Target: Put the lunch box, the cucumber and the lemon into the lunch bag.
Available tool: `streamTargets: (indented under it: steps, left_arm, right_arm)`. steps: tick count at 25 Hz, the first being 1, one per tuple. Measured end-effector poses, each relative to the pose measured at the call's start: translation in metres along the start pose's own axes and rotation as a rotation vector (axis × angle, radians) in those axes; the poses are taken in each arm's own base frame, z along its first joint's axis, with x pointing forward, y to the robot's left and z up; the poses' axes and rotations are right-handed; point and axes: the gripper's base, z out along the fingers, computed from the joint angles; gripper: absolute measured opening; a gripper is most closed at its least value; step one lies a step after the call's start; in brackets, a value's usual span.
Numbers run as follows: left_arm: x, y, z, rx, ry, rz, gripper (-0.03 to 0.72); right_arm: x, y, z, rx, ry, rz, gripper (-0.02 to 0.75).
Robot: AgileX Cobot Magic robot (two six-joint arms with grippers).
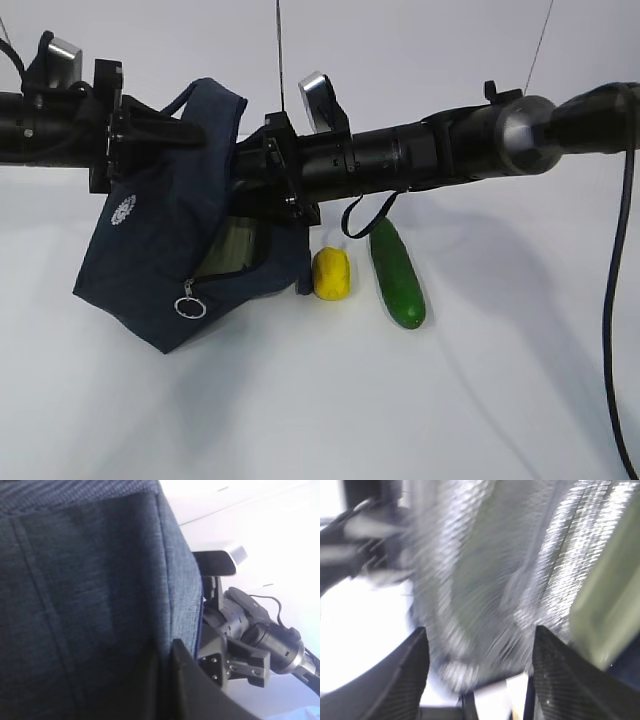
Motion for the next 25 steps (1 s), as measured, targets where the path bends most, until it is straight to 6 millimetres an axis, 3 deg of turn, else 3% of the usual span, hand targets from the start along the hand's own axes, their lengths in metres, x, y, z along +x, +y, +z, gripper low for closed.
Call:
streamTargets:
  steps: [14,25]
  left_arm:
    - [-0.015,0.025,-0.055,-0.054,-0.012,-0.116,-0.006]
    - [-0.014,0.046,-0.087,-0.184,0.029,-0.175,-0.006]
  right_arm:
    - [0.002,0.046,-0.014,0.087,0.136,-0.115,0.487]
    - [-0.006,0.087,-0.038,0.528,0.304,-0.188,0.487]
